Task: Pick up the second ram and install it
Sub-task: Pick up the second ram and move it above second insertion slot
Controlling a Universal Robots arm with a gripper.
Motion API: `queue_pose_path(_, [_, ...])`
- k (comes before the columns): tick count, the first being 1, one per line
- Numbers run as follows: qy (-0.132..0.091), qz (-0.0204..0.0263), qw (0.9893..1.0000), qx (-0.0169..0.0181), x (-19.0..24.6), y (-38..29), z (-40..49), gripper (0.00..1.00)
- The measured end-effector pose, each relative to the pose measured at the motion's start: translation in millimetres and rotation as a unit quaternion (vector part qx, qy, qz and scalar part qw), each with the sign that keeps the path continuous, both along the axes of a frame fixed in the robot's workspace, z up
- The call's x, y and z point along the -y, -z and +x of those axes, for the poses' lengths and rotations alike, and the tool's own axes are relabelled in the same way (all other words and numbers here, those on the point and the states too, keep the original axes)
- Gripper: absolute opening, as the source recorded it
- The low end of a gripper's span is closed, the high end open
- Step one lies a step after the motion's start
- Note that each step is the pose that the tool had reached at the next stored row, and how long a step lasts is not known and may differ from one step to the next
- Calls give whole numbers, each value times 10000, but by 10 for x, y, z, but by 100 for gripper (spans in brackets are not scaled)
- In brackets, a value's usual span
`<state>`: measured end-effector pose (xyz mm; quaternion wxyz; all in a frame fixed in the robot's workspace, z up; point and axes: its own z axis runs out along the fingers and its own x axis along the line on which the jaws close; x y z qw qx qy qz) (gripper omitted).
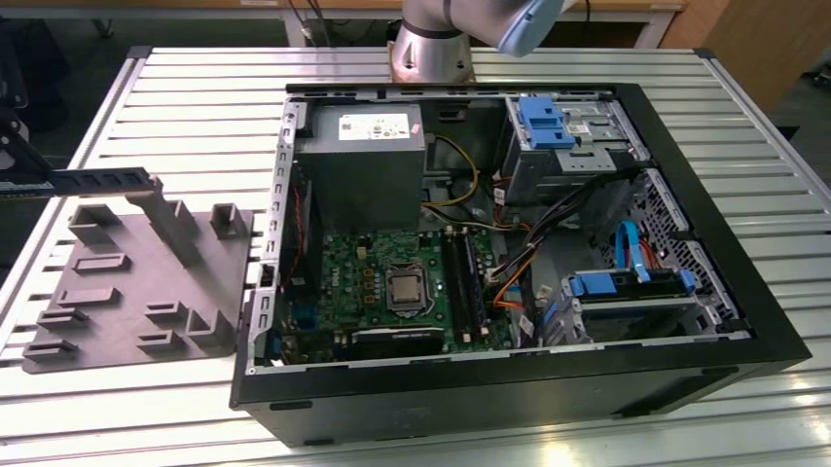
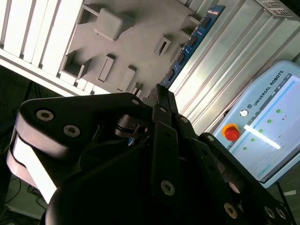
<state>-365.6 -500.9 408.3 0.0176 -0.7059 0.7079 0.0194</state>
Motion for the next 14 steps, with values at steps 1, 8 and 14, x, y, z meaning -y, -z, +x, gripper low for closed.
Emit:
queue_pose_path(1, [0,0,10000,0,0,1,6,12])
queue_pose_path(8, [0,0,10000,0,0,0,46,12])
queue_pose_path(14, [0,0,10000,0,0,0,76,12])
